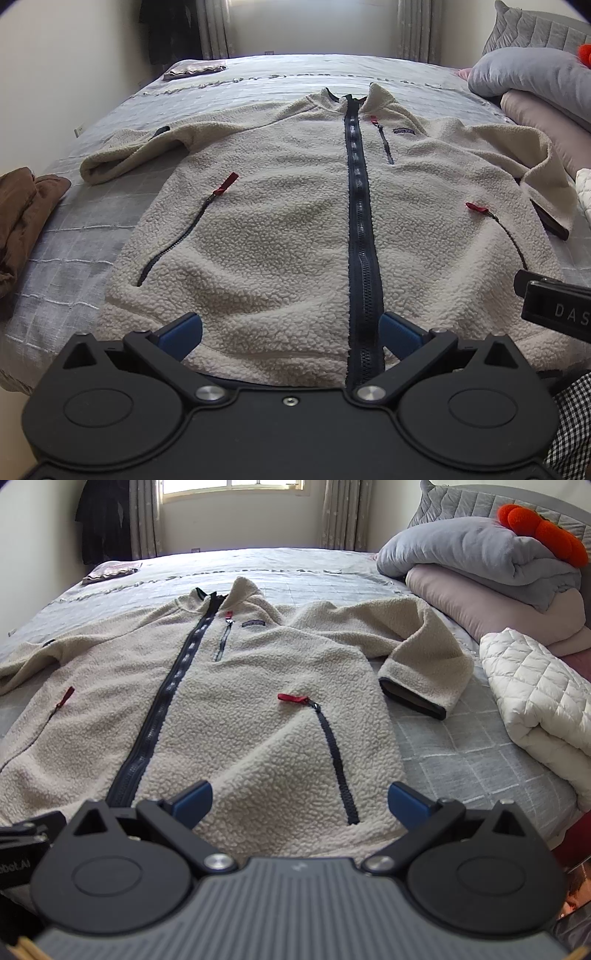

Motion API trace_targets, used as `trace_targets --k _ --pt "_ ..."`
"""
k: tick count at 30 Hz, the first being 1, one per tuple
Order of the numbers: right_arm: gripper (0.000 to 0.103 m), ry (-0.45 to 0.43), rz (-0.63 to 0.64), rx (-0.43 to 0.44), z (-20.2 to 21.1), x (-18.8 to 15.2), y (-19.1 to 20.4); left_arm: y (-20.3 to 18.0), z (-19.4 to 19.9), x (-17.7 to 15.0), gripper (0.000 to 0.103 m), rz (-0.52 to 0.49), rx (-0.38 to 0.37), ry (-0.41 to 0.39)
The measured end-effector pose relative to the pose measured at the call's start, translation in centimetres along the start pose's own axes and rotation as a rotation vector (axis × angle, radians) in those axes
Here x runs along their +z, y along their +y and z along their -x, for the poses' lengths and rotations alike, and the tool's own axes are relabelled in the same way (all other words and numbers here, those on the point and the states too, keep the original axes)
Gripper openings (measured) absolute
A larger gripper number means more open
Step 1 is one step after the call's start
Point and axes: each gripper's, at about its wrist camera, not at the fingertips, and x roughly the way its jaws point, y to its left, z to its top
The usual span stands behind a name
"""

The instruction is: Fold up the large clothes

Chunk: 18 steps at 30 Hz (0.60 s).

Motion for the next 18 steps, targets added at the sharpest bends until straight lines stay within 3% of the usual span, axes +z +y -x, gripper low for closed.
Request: trace_targets --k 18 --pt "0.103 -0.032 0.041 -0.036 -0.8 0.0 -0.2 0.8 -1.1 0.0 0.103 0.007 0.034 -0.001"
